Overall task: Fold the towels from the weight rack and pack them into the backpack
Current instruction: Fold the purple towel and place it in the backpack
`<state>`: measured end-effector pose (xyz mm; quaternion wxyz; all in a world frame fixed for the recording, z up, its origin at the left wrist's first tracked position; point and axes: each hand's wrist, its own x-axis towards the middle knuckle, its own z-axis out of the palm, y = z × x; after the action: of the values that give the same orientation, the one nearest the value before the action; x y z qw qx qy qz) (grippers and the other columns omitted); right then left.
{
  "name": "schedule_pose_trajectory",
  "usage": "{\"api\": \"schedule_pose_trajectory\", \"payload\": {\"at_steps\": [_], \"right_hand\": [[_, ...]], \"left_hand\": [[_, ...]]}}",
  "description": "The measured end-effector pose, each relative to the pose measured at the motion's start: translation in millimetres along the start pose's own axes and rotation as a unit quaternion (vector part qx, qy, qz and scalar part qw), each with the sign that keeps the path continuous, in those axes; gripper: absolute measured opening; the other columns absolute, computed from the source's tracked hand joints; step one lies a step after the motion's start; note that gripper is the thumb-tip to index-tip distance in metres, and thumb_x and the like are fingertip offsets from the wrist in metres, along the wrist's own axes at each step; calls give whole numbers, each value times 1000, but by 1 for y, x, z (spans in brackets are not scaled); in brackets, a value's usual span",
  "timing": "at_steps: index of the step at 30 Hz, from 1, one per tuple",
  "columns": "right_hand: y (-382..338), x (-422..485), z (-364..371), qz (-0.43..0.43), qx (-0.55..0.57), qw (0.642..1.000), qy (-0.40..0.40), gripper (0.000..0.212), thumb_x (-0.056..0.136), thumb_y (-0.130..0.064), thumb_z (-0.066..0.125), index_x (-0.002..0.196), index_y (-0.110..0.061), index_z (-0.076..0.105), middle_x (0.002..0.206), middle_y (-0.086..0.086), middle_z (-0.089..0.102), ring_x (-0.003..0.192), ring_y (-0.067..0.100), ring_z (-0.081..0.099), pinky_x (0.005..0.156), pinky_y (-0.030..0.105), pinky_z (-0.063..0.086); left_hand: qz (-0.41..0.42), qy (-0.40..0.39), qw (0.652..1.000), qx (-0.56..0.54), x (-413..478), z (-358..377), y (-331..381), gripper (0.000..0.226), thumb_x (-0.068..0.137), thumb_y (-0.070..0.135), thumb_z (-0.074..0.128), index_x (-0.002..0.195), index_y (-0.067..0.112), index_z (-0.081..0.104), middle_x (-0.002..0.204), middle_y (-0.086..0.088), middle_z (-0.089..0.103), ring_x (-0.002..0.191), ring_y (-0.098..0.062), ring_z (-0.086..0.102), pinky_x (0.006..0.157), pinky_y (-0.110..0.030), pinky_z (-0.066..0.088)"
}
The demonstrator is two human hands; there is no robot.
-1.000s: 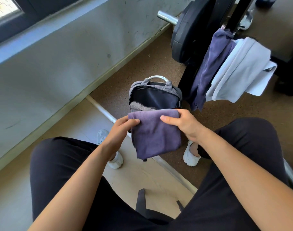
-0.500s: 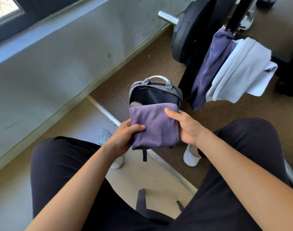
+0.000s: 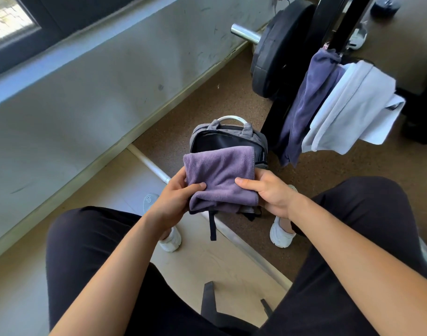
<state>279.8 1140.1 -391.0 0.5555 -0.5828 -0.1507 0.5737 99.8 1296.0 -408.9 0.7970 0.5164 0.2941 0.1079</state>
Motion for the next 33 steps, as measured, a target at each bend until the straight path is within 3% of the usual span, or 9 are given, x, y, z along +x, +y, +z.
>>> {"api": "schedule_pose_trajectory", "payload": {"at_steps": [5, 8, 10, 14, 19, 23, 26, 29, 33], "right_hand": [[-4, 0, -4, -29, 47, 998, -16, 27, 93, 4, 59, 115, -10, 66, 106, 10, 75, 97, 23, 73, 79, 33, 61], [-7, -2, -7, -52, 65, 996, -20, 30, 92, 11, 54, 102, -12, 71, 87, 8, 74, 75, 19, 72, 60, 29, 59], [-8, -2, -6, -55, 94, 994, -30, 46, 93, 14, 47, 94, -20, 79, 81, 8, 68, 65, 13, 68, 50, 22, 55], [-10, -3, -5, -55, 118, 990, -62, 59, 96, 13, 39, 92, -27, 83, 88, 1, 75, 67, 8, 68, 50, 18, 53], [-11, -6, -4, -48, 118, 991, -44, 51, 98, 11, 33, 89, -15, 77, 82, 4, 72, 63, 12, 67, 48, 19, 52], [-13, -6, -3, -18, 110, 992, -55, 30, 95, -11, 31, 91, -7, 61, 97, 16, 59, 75, 19, 59, 55, 26, 51], [-3, -2, -1, -11, 8, 999, -52, 23, 90, -34, 56, 83, -13, 56, 99, 13, 46, 79, 21, 51, 59, 30, 48], [11, 2, 1, -86, -138, 987, 9, 21, 86, -13, 76, 86, -8, 56, 90, 8, 48, 81, 14, 51, 67, 27, 50], [12, 4, -4, -139, -220, 964, 62, 19, 81, -1, 77, 91, -5, 62, 97, 11, 61, 96, 12, 57, 91, 29, 46]], "left_hand": [[6, -23, 998, -59, -3, 0, 9, 51, 87, -13, 58, 131, 12, 58, 121, -17, 71, 105, -28, 71, 87, -37, 60], [-2, -23, 996, -82, -7, 4, 17, 40, 79, -10, 54, 116, 4, 60, 94, -10, 77, 80, -20, 75, 68, -28, 59], [-9, -21, 995, -96, -8, 5, 19, 33, 80, -14, 48, 104, 1, 64, 80, -9, 76, 67, -17, 73, 58, -25, 56], [-18, -12, 989, -144, -6, 8, 20, 61, 86, -25, 31, 72, 10, 79, 71, -11, 73, 58, -18, 70, 52, -24, 54], [-38, -26, 989, -144, -10, 14, 26, 64, 91, -15, 26, 66, 10, 80, 70, -8, 74, 58, -16, 71, 51, -24, 55], [-75, -27, 982, -172, -11, 15, 30, 47, 80, 25, 37, 64, 5, 77, 74, -15, 74, 62, -24, 72, 53, -25, 56], [-104, -37, 993, -50, -8, 9, 20, 51, 85, 48, 50, 80, 6, 79, 84, -16, 74, 72, -26, 71, 61, -24, 54], [-82, 24, 995, 49, -1, 3, 4, 29, 64, 37, 80, 66, 17, 59, 80, -9, 62, 64, -20, 53, 51, -25, 41], [-61, 39, 997, 32, 0, -1, -1, 51, 56, 18, 91, 100, 18, 64, 94, -11, 63, 69, -19, 64, 54, -28, 51]]}}
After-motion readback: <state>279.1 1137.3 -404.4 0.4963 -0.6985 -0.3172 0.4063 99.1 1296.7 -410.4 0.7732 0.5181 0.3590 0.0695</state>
